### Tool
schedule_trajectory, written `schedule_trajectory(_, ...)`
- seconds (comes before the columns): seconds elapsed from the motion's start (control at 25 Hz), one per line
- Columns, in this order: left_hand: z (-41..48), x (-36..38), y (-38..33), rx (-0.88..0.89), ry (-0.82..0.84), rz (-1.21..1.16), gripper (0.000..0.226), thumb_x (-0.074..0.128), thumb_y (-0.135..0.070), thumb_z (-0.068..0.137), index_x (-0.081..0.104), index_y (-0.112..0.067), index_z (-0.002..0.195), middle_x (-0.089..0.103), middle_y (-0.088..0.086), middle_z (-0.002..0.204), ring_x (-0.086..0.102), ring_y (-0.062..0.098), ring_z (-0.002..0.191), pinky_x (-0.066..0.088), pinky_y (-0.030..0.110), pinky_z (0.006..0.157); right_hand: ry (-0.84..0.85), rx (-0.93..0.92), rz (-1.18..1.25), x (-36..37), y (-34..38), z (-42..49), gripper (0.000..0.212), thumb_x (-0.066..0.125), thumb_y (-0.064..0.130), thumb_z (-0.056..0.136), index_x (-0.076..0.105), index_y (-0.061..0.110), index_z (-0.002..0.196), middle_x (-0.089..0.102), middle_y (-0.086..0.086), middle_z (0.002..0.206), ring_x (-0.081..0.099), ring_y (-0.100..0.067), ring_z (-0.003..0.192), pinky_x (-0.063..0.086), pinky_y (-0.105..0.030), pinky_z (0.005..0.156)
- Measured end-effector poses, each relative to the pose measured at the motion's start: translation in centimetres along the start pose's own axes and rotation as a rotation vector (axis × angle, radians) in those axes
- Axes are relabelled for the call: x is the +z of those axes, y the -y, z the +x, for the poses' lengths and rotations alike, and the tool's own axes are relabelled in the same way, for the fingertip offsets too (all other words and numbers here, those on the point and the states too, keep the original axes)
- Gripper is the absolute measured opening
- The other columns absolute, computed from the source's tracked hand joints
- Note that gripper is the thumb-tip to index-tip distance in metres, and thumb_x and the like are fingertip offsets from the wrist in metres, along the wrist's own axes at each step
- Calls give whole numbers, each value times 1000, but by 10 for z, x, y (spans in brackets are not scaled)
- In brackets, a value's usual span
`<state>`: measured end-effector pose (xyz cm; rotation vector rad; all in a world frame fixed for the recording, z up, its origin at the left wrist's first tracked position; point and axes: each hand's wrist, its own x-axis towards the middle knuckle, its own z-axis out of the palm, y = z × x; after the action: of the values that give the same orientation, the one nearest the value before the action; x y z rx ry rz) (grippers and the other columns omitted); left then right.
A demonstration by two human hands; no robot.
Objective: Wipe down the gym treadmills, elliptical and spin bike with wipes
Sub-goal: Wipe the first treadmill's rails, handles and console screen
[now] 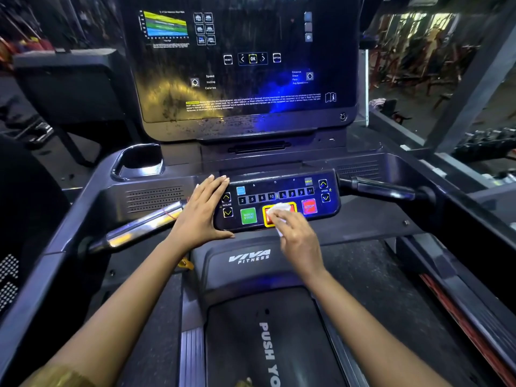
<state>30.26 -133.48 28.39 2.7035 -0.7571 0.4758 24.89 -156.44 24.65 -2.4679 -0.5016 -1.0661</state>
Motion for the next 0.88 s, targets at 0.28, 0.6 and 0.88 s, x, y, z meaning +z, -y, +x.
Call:
schedule_trajectory(0.28, 0, -1, -1, 4, 8, 13, 121, 87, -47, 56, 21, -8, 150, 26, 8, 155, 15, 27, 145, 12, 44, 119, -19, 17, 65, -6, 5, 7, 33, 52, -8, 81, 70, 7, 104, 67, -5, 104, 59, -18, 98, 48, -23, 83)
schedule_trajectory(0.6, 0, -1, -1, -1, 7, -8, 122, 87, -46, 56, 20, -9, 150, 26, 8, 155, 14, 26, 145, 13, 44, 119, -126, 397, 75, -4, 4, -15, 47, 64, -17, 68, 67, 2, 112, 68, -12, 108, 64, -25, 97, 36, -18, 97)
schedule_trajectory(0.88, 0, -1, 1, 12, 11, -7, 122, 87, -47, 56, 19, -9, 150, 24, 7, 156, 13, 26, 145, 13, 46, 119, -105, 324, 110, -15, -9, 1, 51, 66, -20, 63, 69, 3, 108, 69, -10, 104, 65, -24, 95, 51, -30, 88)
